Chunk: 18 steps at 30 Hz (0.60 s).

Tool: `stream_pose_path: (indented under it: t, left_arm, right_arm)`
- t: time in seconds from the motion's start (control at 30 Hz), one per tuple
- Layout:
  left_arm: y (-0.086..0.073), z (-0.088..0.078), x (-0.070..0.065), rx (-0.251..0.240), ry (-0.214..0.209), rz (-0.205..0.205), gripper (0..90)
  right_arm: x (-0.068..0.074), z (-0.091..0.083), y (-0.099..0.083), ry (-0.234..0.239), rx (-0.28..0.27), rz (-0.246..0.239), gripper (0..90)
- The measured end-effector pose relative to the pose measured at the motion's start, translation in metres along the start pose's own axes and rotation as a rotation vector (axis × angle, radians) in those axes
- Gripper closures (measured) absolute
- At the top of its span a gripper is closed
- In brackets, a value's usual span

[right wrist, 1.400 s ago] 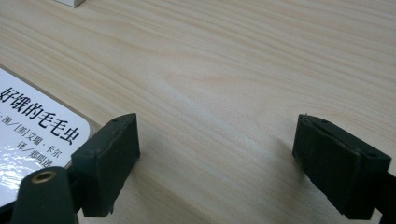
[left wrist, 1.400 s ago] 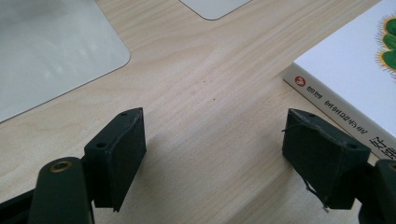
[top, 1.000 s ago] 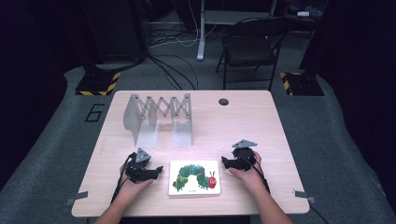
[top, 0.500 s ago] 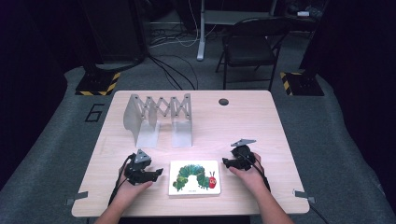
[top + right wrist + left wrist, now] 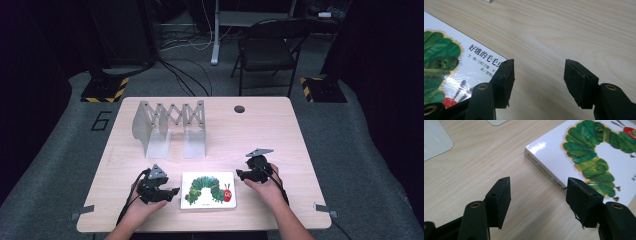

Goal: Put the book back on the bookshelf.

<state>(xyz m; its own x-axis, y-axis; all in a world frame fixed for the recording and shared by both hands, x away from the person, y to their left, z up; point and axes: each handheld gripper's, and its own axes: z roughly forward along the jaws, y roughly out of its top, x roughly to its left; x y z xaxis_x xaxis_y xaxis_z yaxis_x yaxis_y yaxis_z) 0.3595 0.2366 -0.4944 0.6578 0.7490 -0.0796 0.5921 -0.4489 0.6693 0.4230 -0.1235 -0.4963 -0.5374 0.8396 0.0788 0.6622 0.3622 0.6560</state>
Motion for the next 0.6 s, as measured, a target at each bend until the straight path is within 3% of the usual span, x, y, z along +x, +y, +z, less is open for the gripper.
stream_pose_path:
  t: [0.07, 0.37, 0.6]
  left_arm:
    - [0.002, -0.001, -0.002, 0.013, -0.004, 0.002, 40.4]
    - [0.003, -0.010, -0.014, 0.011, 0.007, 0.011, 37.6]
    - [-0.003, -0.014, -0.022, 0.014, -0.021, 0.039, 36.4]
  right_arm:
    - [0.002, -0.002, 0.001, 0.002, -0.013, 0.002, 42.1]
    - [0.005, -0.006, 0.003, 0.003, -0.023, -0.020, 41.9]
    - [0.008, -0.008, 0.003, 0.011, -0.030, -0.023, 42.0]
